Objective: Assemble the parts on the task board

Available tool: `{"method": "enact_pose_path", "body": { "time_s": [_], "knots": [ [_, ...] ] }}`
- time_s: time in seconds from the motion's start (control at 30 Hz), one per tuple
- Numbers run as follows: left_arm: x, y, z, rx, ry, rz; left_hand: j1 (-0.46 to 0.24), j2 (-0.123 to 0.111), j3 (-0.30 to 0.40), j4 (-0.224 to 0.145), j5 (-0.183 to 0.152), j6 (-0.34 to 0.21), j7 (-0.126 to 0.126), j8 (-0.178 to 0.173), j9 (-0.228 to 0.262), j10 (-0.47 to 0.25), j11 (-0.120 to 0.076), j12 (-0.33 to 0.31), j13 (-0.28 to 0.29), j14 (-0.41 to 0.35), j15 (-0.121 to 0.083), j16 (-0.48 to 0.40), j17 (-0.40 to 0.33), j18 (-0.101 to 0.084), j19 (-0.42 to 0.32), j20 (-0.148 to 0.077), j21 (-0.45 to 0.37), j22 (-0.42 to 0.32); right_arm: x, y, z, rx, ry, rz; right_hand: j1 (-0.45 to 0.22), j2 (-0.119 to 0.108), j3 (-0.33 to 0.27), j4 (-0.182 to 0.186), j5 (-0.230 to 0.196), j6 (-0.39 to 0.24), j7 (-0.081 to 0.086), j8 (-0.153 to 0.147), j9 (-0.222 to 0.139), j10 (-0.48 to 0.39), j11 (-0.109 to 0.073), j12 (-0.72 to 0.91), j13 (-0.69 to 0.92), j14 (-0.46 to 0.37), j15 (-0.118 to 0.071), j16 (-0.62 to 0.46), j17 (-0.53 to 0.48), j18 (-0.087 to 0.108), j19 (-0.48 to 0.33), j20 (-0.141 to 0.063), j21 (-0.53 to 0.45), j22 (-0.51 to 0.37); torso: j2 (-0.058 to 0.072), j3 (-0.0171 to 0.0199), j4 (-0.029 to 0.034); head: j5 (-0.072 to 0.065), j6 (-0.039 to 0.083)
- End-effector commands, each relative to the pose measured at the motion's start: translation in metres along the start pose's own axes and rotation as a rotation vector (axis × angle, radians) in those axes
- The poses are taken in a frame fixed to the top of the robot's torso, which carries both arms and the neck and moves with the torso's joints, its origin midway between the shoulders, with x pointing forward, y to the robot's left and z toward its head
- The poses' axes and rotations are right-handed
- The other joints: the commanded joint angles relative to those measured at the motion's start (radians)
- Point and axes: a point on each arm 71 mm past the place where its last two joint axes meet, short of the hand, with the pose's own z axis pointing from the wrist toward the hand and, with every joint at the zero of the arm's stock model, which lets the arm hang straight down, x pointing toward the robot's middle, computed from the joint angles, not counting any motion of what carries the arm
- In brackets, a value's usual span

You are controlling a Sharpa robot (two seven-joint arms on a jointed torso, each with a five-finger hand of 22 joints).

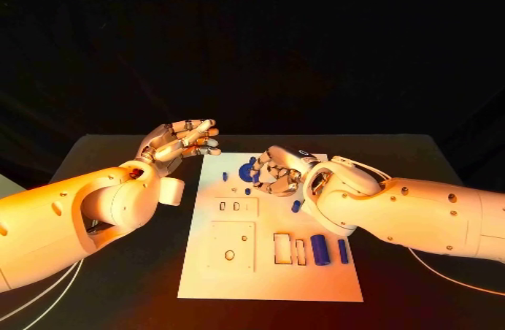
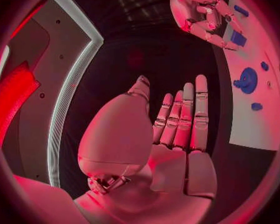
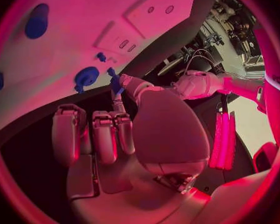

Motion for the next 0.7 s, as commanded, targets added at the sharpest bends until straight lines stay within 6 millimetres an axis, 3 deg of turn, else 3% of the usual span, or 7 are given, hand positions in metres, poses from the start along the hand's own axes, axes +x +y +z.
{"method": "enact_pose_path", "body": {
  "time_s": [0.03, 0.37, 0.7],
  "knots": [
    [0.004, 0.000, 0.001, 0.002, 0.023, -0.009, 0.005, 0.007, -0.004, -0.001, -0.001, -0.009, 0.049, -0.002, -0.001, -0.004, 0.003, -0.004, -0.001, -0.007, -0.002, 0.004, 0.002, 0.000, -0.008, -0.002, 0.004, 0.001, 0.009, 0.004, 0.001, 0.023, 0.012, -0.055, -0.003, 0.007, 0.004, 0.000, 0.004, 0.011, -0.003, 0.015, 0.014, 0.095, -0.006, -0.003, 0.255, 0.106, -0.006, 0.003, 0.263, -0.007, 0.008, -0.008, 0.001, 0.121, 0.002, 0.0009, -0.0021, 0.003, 0.000],
    [0.007, 0.002, 0.003, 0.000, 0.031, -0.013, 0.005, 0.007, -0.005, 0.000, -0.001, -0.009, 0.049, -0.002, -0.001, -0.004, 0.003, -0.004, -0.001, -0.008, -0.002, 0.006, 0.002, 0.000, -0.009, -0.002, 0.006, 0.002, 0.037, 0.014, 0.004, 0.005, 0.064, -0.074, -0.012, 0.004, 0.005, -0.001, 0.006, 0.011, -0.004, 0.018, 0.015, 0.095, -0.006, -0.003, 0.255, 0.105, -0.007, 0.003, 0.261, -0.006, 0.005, -0.009, -0.005, 0.117, 0.003, 0.0026, -0.0013, 0.017, -0.011],
    [0.009, 0.002, 0.003, -0.002, 0.039, -0.017, 0.005, 0.008, -0.005, 0.000, -0.001, -0.008, 0.049, -0.002, -0.001, -0.003, 0.003, -0.004, -0.001, -0.008, -0.002, 0.007, 0.002, 0.000, -0.009, -0.002, 0.007, 0.002, 0.056, 0.016, 0.008, 0.016, 0.094, -0.082, -0.019, 0.000, 0.004, 0.000, 0.006, 0.010, -0.004, 0.019, 0.017, 0.096, -0.007, -0.003, 0.256, 0.105, -0.007, 0.003, 0.261, -0.005, 0.004, -0.009, -0.007, 0.116, 0.001, 0.0032, -0.0002, 0.020, -0.021]
  ]
}}
